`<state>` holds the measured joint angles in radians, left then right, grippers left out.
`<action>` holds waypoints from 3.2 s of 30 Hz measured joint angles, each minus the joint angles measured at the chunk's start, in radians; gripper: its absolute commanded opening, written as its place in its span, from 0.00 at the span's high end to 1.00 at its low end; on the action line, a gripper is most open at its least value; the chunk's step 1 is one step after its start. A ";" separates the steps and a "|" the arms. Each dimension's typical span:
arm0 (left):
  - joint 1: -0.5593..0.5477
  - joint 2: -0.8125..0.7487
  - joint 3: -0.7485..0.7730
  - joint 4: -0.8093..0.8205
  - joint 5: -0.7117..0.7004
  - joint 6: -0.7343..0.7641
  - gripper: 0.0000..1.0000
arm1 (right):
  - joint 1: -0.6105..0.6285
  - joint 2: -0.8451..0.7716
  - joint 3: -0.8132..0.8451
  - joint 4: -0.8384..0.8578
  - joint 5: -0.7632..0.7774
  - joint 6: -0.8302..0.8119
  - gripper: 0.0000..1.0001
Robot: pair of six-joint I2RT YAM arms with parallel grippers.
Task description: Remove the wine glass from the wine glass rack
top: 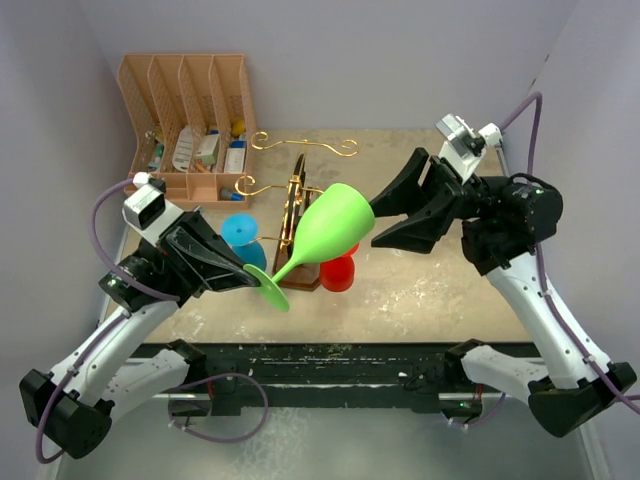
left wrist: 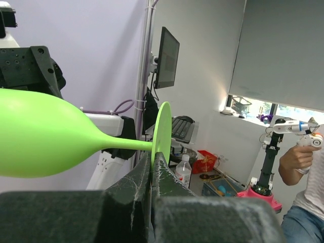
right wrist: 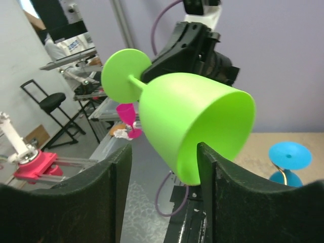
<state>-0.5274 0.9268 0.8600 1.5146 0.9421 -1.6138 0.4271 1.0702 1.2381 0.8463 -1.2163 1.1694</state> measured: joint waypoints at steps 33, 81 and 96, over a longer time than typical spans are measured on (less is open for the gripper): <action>-0.010 -0.035 -0.065 -0.098 -0.080 0.068 0.21 | 0.049 -0.149 0.105 -0.369 0.076 -0.238 1.00; -0.011 -0.186 0.414 -2.461 -1.243 1.127 0.48 | -0.598 0.522 0.444 -1.661 1.479 -0.845 1.00; -0.011 -0.205 0.281 -2.448 -1.143 1.090 0.48 | -0.608 0.615 0.406 -1.580 1.354 -0.819 1.00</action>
<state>-0.5381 0.7219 1.1412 -0.9329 -0.2012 -0.5236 -0.1814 1.6852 1.6436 -0.7334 0.1375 0.3504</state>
